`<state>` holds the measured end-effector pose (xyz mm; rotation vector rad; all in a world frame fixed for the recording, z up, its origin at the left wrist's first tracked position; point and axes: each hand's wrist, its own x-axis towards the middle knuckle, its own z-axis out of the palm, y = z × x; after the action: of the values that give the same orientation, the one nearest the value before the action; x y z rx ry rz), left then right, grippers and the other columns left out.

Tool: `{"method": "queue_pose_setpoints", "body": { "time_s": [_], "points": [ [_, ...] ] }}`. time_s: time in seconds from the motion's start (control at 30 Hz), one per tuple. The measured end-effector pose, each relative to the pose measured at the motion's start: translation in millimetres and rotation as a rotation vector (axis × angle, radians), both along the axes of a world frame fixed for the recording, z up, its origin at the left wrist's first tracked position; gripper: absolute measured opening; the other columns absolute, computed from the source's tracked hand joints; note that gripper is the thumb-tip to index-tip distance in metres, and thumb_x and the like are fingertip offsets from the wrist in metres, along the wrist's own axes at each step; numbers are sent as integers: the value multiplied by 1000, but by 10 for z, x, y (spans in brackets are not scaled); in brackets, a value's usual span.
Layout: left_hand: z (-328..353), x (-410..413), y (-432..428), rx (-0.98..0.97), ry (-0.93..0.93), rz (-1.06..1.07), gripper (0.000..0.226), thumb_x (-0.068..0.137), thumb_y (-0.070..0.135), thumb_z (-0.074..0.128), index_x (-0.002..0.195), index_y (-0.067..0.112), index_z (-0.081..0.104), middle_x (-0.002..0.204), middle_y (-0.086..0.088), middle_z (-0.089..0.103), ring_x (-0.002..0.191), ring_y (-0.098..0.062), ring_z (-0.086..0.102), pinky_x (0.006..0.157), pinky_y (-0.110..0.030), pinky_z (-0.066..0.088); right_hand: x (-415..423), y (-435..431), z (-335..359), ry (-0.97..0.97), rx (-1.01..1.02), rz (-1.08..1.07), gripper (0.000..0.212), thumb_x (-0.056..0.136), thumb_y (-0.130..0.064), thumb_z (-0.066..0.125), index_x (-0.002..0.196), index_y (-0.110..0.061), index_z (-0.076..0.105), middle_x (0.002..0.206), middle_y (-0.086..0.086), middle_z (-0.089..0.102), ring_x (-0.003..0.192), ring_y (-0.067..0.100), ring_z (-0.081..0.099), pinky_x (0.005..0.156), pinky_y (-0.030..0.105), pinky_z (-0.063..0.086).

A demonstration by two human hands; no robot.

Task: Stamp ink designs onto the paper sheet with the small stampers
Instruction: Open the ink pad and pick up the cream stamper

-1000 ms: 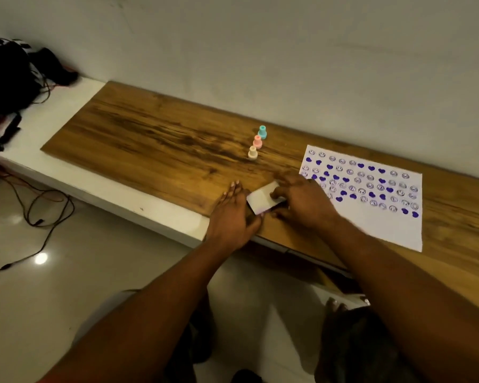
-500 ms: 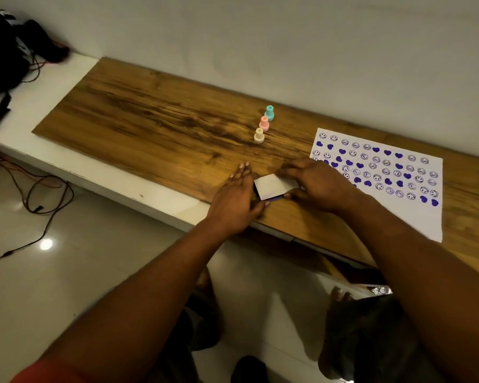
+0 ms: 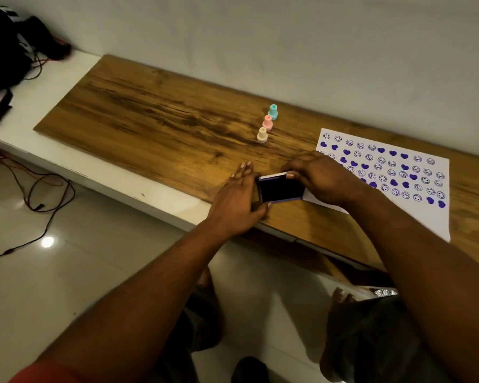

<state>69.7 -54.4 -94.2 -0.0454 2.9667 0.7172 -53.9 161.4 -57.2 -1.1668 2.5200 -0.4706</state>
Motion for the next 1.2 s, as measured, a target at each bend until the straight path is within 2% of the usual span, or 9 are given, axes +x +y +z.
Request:
{"method": "queue_pose_setpoints", "body": {
  "time_s": [0.13, 0.23, 0.4, 0.47, 0.53, 0.67, 0.8, 0.97, 1.2],
  "points": [
    [14, -5, 11, 4, -6, 13, 96, 96, 54, 67, 168, 14, 17, 177, -9, 16, 164, -21, 10, 129, -36, 14, -90, -72, -16, -1, -48, -46, 30, 111, -41, 38, 124, -27, 61, 114, -3, 68, 107, 17, 55, 82, 34, 42],
    [27, -13, 23, 9, -16, 13, 100, 96, 54, 68, 169, 14, 13, 177, -9, 16, 164, -22, 10, 132, -40, 18, -180, -120, -57, 23, -50, -55, 22, 112, -40, 40, 118, -26, 57, 106, -4, 63, 102, 20, 56, 79, 33, 38],
    [7, -19, 24, 3, -37, 28, 106, 96, 57, 67, 169, 11, 6, 177, -9, 12, 164, -22, 8, 128, -34, 12, -292, -162, -163, 57, -29, -83, 30, 111, -37, 45, 124, -17, 61, 119, 9, 67, 101, 15, 48, 83, 33, 37],
    [8, -12, 24, 12, -23, 28, 106, 96, 57, 68, 169, 11, 7, 177, -9, 13, 164, -22, 9, 127, -34, 13, -315, -170, -185, 51, -23, -101, 31, 111, -37, 46, 126, -15, 62, 121, 11, 68, 102, 19, 54, 83, 35, 41],
    [10, -9, 24, 19, -2, 23, 105, 95, 55, 69, 169, 13, 7, 177, -9, 15, 163, -23, 11, 128, -35, 15, -321, -162, -193, 34, -34, -126, 33, 110, -37, 48, 132, -17, 61, 129, 11, 68, 112, 26, 60, 90, 39, 48],
    [18, -9, 26, 1, 23, 11, 103, 95, 54, 70, 169, 16, 9, 176, -8, 19, 163, -23, 13, 125, -34, 13, -304, -147, -185, 19, -42, -172, 37, 107, -37, 55, 142, -24, 57, 142, 6, 63, 129, 28, 56, 104, 46, 49],
    [33, -15, 29, -18, -2, -18, 99, 98, 55, 65, 170, 18, 8, 177, -8, 14, 164, -22, 8, 131, -40, 16, -310, -174, -173, 44, -31, -196, 39, 105, -37, 58, 141, -24, 59, 145, 6, 59, 133, 28, 52, 106, 47, 47],
    [59, -22, 28, -57, -32, -43, 94, 101, 56, 59, 170, 18, 8, 178, -10, 7, 164, -22, 3, 131, -38, 11, -293, -167, -158, 73, 2, -195, 40, 104, -38, 60, 141, -24, 61, 143, 7, 57, 131, 29, 52, 103, 46, 48],
    [99, -38, 27, -45, -50, -26, 95, 98, 57, 63, 169, 17, 13, 178, -9, 7, 164, -21, 3, 131, -37, 11, -290, -194, -71, 71, -29, -217, 31, 104, -31, 62, 134, -26, 67, 135, 3, 63, 124, 25, 57, 100, 46, 52]
  ]
}}
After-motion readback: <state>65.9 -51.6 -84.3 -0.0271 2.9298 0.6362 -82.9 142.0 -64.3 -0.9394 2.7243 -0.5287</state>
